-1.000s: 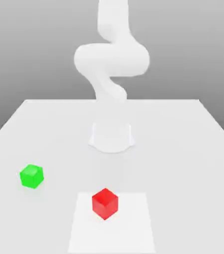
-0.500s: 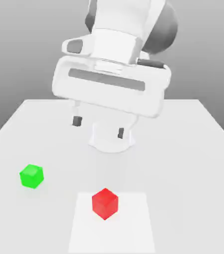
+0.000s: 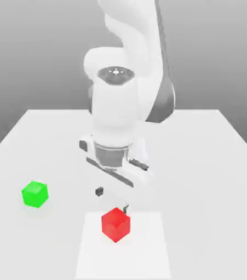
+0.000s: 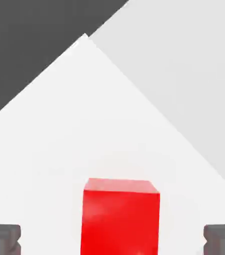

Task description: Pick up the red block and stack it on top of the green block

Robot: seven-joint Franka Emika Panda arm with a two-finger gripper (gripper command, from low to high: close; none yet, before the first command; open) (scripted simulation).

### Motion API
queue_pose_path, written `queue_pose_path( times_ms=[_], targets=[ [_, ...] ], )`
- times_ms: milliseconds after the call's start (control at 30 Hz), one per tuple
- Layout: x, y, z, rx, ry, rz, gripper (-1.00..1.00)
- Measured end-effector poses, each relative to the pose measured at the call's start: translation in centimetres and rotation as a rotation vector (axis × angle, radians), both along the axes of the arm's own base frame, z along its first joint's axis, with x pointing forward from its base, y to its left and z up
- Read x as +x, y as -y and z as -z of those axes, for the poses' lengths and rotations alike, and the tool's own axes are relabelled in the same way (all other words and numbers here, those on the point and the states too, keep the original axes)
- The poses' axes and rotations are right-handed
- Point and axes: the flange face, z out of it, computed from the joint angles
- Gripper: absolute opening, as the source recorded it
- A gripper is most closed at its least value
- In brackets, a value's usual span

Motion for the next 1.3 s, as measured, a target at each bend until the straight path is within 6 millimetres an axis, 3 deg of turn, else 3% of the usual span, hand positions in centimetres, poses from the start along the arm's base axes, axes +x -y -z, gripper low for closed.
queue_pose_path(
  times_ms=[333, 700, 733, 967, 1300],
  targets=[
    [0.9, 0.1, 1.8, 0.008, 0.017, 0.015, 0.0],
    [-0.2, 0.1, 6.6, 0.005, -0.003, 0.01, 0.0],
    [-0.3, 0.1, 6.9, 0.005, -0.005, 0.009, -1.0],
    [-0.2, 0.1, 6.8, 0.004, -0.003, 0.009, -1.0],
    [1.0, 0.0, 2.5, 0.009, 0.018, 0.015, -1.0]
  ],
)
